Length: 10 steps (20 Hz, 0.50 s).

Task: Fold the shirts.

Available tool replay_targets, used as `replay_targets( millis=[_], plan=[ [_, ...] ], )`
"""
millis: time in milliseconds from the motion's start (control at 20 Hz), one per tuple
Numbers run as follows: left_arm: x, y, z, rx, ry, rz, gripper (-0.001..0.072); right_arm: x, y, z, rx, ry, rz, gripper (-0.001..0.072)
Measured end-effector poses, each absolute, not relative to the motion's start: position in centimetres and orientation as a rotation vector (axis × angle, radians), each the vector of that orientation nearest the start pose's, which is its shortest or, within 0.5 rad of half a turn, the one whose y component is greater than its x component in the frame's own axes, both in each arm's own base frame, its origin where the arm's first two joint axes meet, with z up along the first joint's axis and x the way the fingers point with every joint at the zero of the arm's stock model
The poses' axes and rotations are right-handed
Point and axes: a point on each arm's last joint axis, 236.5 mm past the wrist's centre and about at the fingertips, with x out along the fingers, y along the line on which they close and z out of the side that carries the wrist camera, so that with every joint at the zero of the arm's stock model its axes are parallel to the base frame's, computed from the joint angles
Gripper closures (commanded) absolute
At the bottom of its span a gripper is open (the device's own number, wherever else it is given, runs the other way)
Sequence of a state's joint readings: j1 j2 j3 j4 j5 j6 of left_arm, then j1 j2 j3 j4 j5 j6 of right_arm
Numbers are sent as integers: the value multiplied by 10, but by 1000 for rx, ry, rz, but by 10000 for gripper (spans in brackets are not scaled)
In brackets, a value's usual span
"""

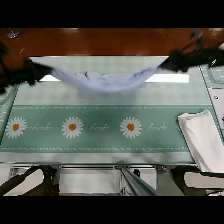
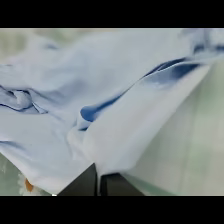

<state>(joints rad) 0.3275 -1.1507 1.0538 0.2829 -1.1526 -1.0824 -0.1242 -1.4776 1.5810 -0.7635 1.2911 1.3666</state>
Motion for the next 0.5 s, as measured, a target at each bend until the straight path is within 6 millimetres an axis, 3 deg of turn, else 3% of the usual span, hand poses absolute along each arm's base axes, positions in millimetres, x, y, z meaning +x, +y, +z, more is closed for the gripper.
replay_targets(
  millis=[100,200,250,400,500],
  plan=[
    [418,-71,278,-726,454,-633,681,466,103,247,413,770,554,698],
    [396,-69,374,-563,268,-635,681,439,102,339,313,566,554,698],
    [381,-70,409,-488,196,-618,681,416,102,377,261,474,548,698],
    [321,-73,491,-267,23,-524,681,340,99,459,132,265,505,698],
    [279,-74,526,-146,-74,-440,681,289,97,489,62,173,467,697]
  ],
)
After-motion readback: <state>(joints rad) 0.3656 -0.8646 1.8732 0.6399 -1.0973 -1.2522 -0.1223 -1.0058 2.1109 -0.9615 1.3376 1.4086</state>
